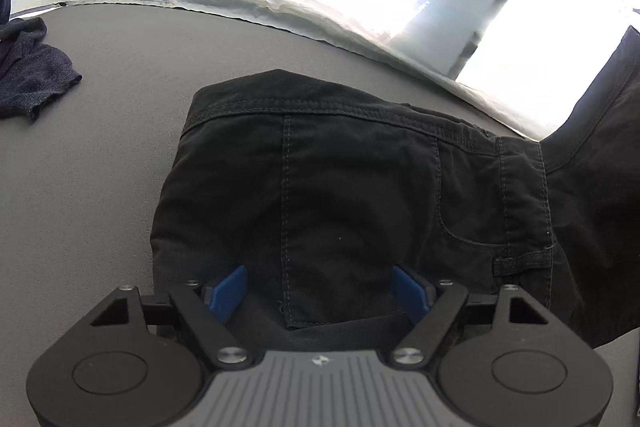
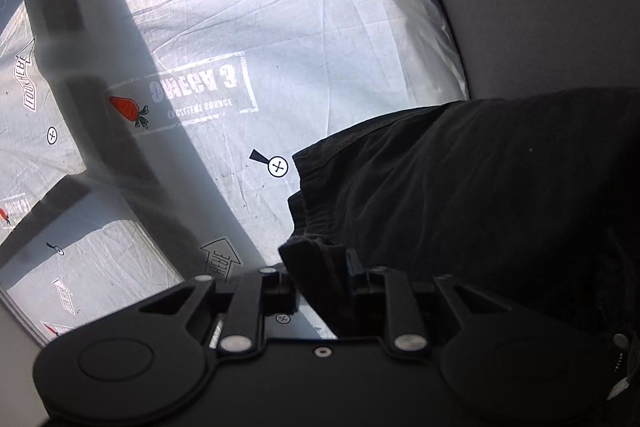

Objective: Fold clothes
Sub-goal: 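Grasp the pants leg end with the right gripper and lift it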

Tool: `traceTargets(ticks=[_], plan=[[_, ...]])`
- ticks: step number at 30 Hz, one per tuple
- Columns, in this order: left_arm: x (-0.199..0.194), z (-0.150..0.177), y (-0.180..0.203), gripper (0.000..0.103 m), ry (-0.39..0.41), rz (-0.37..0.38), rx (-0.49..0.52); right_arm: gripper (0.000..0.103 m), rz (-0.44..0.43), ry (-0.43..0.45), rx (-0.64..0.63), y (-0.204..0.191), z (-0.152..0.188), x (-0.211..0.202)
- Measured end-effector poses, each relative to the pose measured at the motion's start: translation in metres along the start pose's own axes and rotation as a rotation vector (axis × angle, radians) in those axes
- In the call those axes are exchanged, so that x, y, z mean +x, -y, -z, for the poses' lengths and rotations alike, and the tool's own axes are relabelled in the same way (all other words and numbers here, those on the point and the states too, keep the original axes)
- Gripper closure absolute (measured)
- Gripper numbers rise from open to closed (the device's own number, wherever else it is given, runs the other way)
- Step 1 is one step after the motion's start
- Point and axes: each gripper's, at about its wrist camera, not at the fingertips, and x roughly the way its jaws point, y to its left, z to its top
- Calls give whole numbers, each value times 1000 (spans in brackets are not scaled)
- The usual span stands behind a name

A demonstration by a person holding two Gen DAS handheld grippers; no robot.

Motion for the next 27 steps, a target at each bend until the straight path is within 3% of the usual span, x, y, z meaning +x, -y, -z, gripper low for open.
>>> traceTargets(ticks=[8, 15, 18, 24, 27], plan=[[-17, 3, -20, 25, -6, 18, -7, 80, 87, -155, -12, 18, 68, 26], [-26, 5, -35, 25, 10, 22, 12, 80, 175, -250, -15, 46, 108, 35], [-30, 7, -42, 25, 18, 8, 9, 80, 251, -311, -46, 64, 122, 35], [-33, 11, -65, 25, 20, -5, -49, 80, 533, -342, -97, 118, 132, 21], [-37, 12, -73, 25, 30, -6, -73, 81, 526, -334, -73, 127, 129, 17]])
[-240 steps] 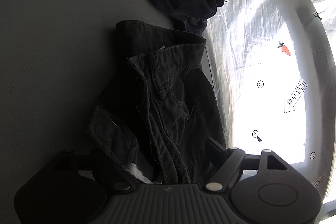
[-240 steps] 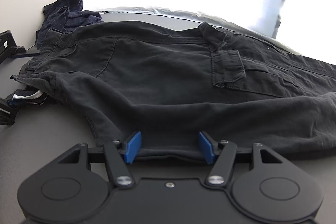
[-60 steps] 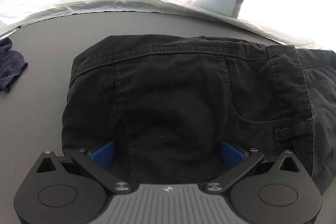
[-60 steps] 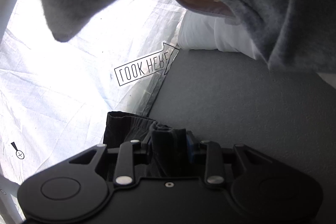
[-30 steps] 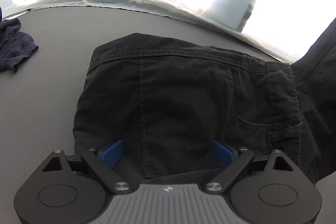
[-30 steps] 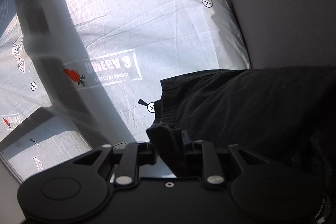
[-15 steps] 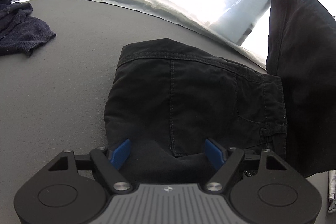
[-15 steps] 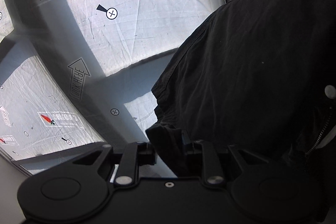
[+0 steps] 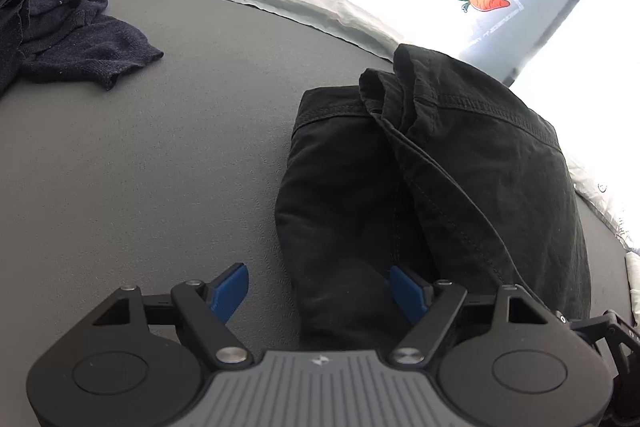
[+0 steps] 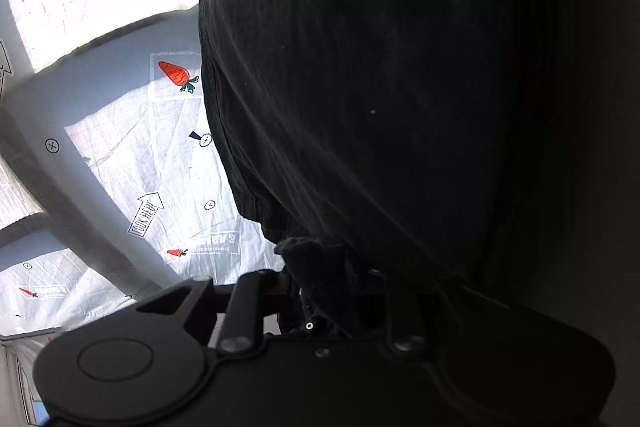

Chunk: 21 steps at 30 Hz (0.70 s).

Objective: Fold clothes
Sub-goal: 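Grasp the pants leg end with the right gripper and lift it, then fold the leg end over the folded pants with the right gripper and release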

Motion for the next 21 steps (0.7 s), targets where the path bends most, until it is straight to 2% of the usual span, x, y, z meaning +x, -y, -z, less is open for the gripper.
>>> traceTargets(ticks=[4, 9, 11, 13, 14, 15, 17, 18, 20, 21], plan=[[-8, 0, -6, 25, 25, 3, -25, 76, 3, -21, -56, -16, 8, -1], [-18, -1, -12, 25, 62, -8, -44, 78, -108, -126, -124, -32, 27, 4], [-22, -2, -15, 25, 72, -15, -54, 78, -100, -145, -161, -34, 32, 6], [-24, -2, -20, 25, 75, -23, -68, 74, 8, -109, -157, -25, 30, 7], [-25, -2, -23, 24, 76, -26, -76, 70, 94, -85, -132, -16, 27, 8], [-26, -2, -25, 24, 76, -27, -82, 70, 124, -82, -100, -7, 25, 8], [-28, -1, -29, 24, 76, -25, -91, 70, 45, -81, 5, 13, 23, 3], [-30, 0, -30, 24, 77, -22, -93, 69, 37, -81, 17, 13, 24, 0], [-31, 1, -30, 24, 80, -17, -90, 60, 50, -87, -10, 5, 26, -4], [-31, 1, -30, 24, 81, -15, -90, 45, 26, -89, -1, 2, 27, -7]])
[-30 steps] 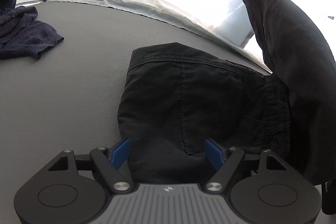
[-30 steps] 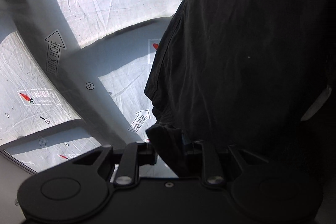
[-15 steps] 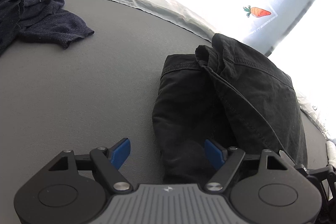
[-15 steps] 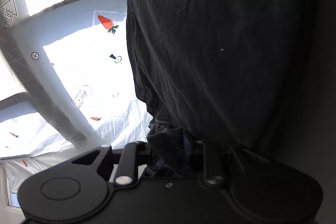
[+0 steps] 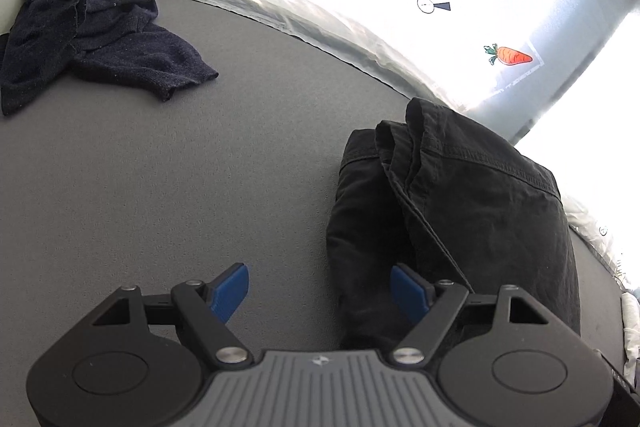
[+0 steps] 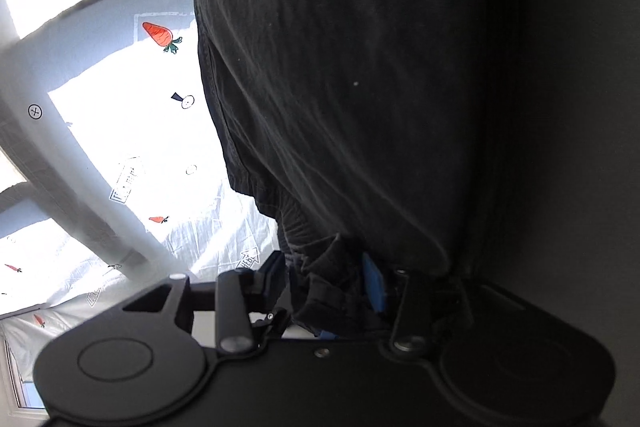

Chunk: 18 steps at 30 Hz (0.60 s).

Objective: Fold clothes
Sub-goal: 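Fold the leg end over the folded pants with the right gripper and release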

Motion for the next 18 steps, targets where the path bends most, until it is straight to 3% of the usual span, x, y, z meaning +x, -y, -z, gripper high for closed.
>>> traceTargets(ticks=[1, 4, 5, 7, 10, 12, 15, 18], plan=[[0, 0, 0, 24, 1, 2, 1, 31, -26, -2, 10, -3, 2, -3], [-2, -1, 1, 24, 10, 9, 5, 32, -83, 7, -15, -13, 9, -13], [-3, -1, 2, 24, 14, 12, 5, 34, -72, 20, -54, -18, 11, -17], [-5, -1, 2, 24, 16, 30, -1, 54, -37, 35, -106, -23, 9, -22], [-8, -2, 5, 23, 23, 59, -4, 64, -11, 63, -155, -26, 6, -28], [-10, -4, 7, 19, 35, 68, -2, 66, 95, 18, -223, -26, 10, -17], [-11, -7, 12, 16, 46, 83, 14, 73, 181, -42, -324, -21, 26, 0], [-11, -7, 17, 16, 47, 76, 46, 73, 153, -71, -313, -23, 27, -2]])
